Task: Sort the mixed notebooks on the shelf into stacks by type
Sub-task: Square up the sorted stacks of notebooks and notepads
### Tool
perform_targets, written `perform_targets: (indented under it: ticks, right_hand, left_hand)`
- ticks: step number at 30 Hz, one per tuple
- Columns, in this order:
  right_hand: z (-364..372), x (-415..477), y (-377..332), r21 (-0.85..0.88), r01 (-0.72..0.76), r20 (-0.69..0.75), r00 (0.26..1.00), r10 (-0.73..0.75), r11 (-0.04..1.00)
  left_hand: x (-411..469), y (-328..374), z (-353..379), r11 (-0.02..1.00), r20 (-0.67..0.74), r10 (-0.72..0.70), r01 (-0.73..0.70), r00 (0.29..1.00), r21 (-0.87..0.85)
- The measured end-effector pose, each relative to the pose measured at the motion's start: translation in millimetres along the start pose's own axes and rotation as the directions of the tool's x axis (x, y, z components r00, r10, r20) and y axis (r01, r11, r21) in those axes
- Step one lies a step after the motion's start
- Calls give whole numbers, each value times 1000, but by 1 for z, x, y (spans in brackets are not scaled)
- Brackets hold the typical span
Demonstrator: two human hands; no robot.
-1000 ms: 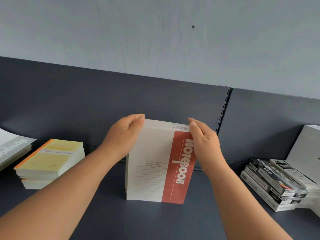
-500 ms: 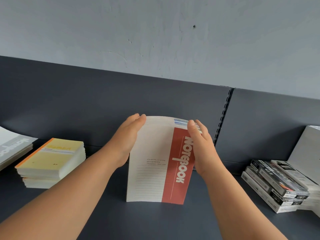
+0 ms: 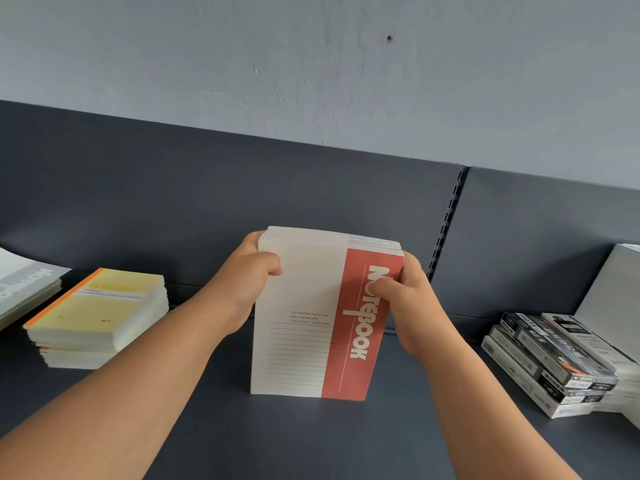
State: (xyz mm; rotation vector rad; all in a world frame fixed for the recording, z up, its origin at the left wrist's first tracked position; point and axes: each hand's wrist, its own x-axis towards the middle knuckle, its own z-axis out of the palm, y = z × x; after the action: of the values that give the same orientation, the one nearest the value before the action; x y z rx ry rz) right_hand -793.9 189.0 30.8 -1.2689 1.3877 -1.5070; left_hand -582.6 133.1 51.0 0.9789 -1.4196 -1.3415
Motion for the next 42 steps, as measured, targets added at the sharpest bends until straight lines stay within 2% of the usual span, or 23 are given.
perform_targets:
  ticks: [6,17,20,26,29,34,42]
  right_hand:
    - [9,-1,3,55,6,7,1000,-6,998]
    - [-4,-4,12,-41,24,59,998,-22,999]
    - [-6,-5,12,-74,58,34,998,-56,996]
    - [-1,-2,4,-26,76,-28,997,-77,997]
    - [4,6,-3,31,2,-14,1000,-2,1000]
    - [22,21,14,21,-240,5,971,240,970]
    - [56,42,61,-49,-420,-41,907,418,906]
  left_hand:
    - [2,-2,3,1000,36,13,-14,999,11]
    - [0,-17,-14,986,87,39,-52,995,159]
    - [-1,-17,-21,978,93,68,-85,993,191]
    - [0,-9,-23,978,70,92,-103,993,182]
    - [4,-2,-29,990,-10,42,-40,999,134]
    - [12,-12,-38,983,-148,-99,120,984,138]
    - [40,-58,-54,945,-195,-274,302,942,128]
